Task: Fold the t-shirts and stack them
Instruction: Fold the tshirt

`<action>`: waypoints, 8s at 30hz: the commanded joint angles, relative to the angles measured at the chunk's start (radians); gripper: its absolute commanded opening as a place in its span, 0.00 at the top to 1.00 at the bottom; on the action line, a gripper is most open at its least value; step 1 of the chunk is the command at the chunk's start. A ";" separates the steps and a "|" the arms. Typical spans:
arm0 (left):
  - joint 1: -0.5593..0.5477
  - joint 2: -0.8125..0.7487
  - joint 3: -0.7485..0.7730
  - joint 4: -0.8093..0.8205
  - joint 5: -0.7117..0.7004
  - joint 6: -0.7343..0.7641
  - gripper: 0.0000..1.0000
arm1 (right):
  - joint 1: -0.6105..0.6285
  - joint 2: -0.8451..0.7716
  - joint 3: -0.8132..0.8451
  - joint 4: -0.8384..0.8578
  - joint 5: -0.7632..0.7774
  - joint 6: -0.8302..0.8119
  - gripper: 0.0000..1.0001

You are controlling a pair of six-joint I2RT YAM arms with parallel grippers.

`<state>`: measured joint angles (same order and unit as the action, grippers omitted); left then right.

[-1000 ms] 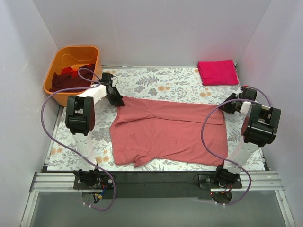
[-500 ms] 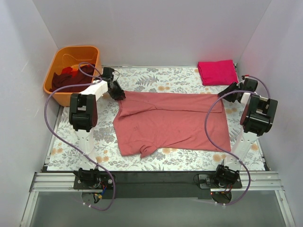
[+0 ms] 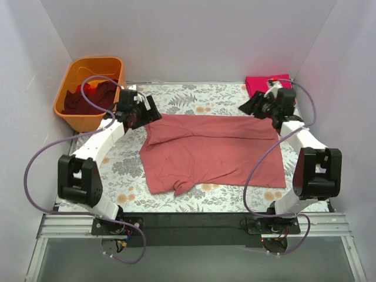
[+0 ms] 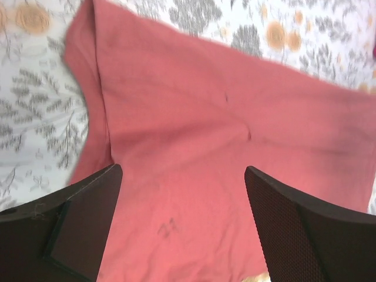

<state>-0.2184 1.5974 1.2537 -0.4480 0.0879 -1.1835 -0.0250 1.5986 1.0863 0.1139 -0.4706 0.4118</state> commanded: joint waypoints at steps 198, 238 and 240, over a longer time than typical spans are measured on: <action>0.050 -0.011 -0.332 0.060 0.213 -0.021 0.62 | 0.649 0.435 -0.077 0.426 0.053 0.501 0.65; 0.051 0.000 -0.137 -0.284 0.086 -0.084 0.55 | 0.496 0.203 0.143 -0.305 0.145 -0.022 0.62; 0.051 -0.002 -0.091 -0.246 0.053 -0.087 0.46 | 0.406 0.166 0.126 -0.312 0.182 -0.063 0.60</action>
<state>-0.1658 1.6577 1.0828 -0.7128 0.2230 -1.2716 0.4847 1.8626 1.1809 -0.1383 -0.3790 0.4484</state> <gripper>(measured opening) 0.503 0.393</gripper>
